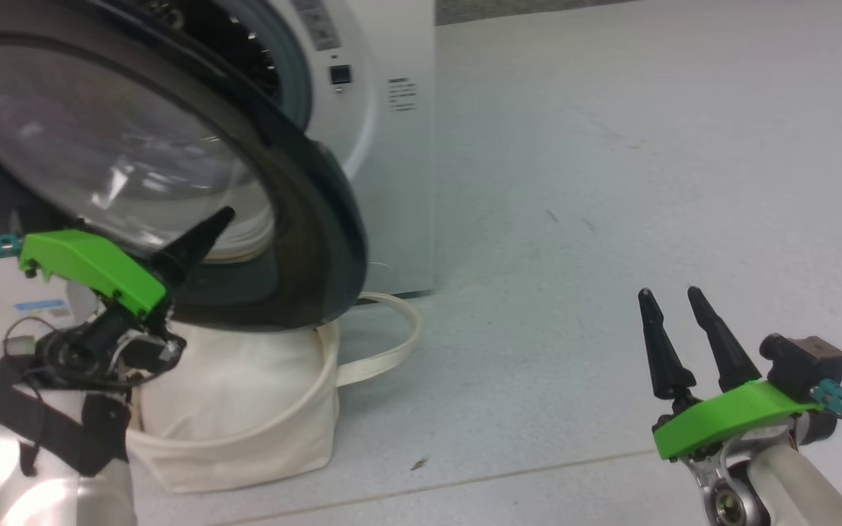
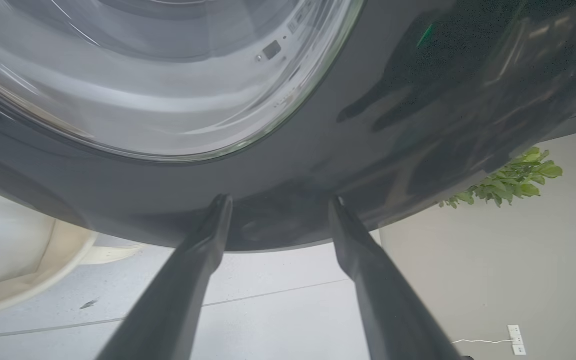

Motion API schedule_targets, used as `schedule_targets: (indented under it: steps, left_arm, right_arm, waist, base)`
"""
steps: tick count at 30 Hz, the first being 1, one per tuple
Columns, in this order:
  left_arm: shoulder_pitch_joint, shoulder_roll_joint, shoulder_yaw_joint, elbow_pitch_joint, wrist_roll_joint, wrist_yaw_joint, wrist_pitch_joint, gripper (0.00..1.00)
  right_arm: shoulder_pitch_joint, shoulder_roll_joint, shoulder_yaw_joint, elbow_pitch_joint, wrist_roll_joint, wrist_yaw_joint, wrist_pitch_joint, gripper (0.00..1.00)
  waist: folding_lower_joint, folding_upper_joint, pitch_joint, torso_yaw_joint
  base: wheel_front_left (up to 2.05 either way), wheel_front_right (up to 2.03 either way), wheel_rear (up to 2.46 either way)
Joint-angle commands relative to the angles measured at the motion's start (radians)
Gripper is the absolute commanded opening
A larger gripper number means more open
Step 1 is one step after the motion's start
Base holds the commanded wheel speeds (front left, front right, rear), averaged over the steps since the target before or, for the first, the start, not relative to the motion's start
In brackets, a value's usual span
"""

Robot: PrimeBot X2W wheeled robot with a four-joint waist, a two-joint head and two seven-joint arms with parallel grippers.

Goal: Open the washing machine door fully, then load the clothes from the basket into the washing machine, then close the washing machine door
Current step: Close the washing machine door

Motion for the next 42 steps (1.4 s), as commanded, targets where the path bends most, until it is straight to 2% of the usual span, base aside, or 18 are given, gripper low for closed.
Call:
schedule_targets:
  steps: [1,4,8,11,13,17,20,25,33,38,42]
  left_arm:
    - [-0.013,0.044,0.011,-0.049,0.01,-0.013,0.008,1.0]
    - [0.015,0.051,-0.007,-0.081,0.028,-0.033,-0.011,1.0]
    - [0.066,0.082,-0.053,-0.14,0.107,-0.057,-0.117,1.0]
    - [0.116,0.115,-0.108,-0.188,0.195,-0.065,-0.263,1.0]
    - [0.153,0.146,-0.183,-0.224,0.251,-0.066,-0.365,1.0]
    - [0.219,0.231,-0.311,-0.257,0.321,-0.066,-0.586,1.0]
    - [0.255,0.283,-0.361,-0.229,0.363,-0.066,-0.752,1.0]
    - [0.284,0.292,-0.39,-0.116,0.42,-0.067,-0.947,1.0]
    - [0.319,0.283,-0.408,-0.048,0.45,-0.067,-1.005,1.0]
    - [0.327,0.276,-0.343,-0.074,0.466,-0.067,-1.007,1.0]
    - [0.347,0.263,-0.334,-0.101,0.459,-0.067,-1.007,1.0]
  right_arm:
    - [-0.034,-0.012,0.015,-0.036,-0.005,0.001,-0.008,1.0]
    - [-0.033,-0.013,0.011,-0.037,-0.006,0.001,-0.008,1.0]
    - [-0.027,-0.012,0.001,-0.039,-0.008,0.001,-0.008,1.0]
    - [-0.017,-0.01,-0.007,-0.038,-0.01,0.001,-0.008,1.0]
    - [-0.01,-0.01,-0.011,-0.038,-0.011,0.001,-0.008,1.0]
    - [-0.004,-0.014,-0.016,-0.043,-0.018,0.001,-0.008,1.0]
    - [-0.003,-0.019,-0.021,-0.048,-0.022,0.001,-0.008,1.0]
    - [0.004,-0.023,-0.031,-0.052,-0.022,0.001,-0.008,1.0]
    - [0.013,-0.023,-0.034,-0.054,-0.023,0.001,-0.008,1.0]
    - [0.016,-0.024,-0.035,-0.055,-0.024,0.001,-0.008,1.0]
    - [0.016,-0.019,-0.026,-0.053,-0.022,0.001,-0.008,1.0]
  waist:
    - [0.0,-0.0001,-0.004,0.044]
    - [0.0,-0.0001,-0.01,0.085]
    - [0.0,-0.0001,-0.023,0.134]
    - [0.0,-0.0001,-0.035,0.167]
    - [0.0,-0.0001,-0.043,0.188]
    - [0.0,-0.0001,-0.053,0.221]
    - [0.0,-0.0001,-0.058,0.236]
    - [0.0,-0.0001,-0.063,0.247]
    - [0.0,-0.0001,-0.064,0.233]
    - [0.0,-0.0001,-0.063,0.223]
    - [0.0,-0.0001,-0.065,0.217]
  base:
    - [0.0,0.0,0.0]
    - [0.0,0.0,0.0]
    - [0.0,0.0,0.0]
    - [0.0,0.0,0.0]
    - [0.0,0.0,0.0]
    - [0.0,0.0,0.0]
    - [0.0,0.0,0.0]
    - [0.0,0.0,0.0]
    - [0.0,0.0,0.0]
    - [0.0,0.0,0.0]
    - [0.0,0.0,0.0]
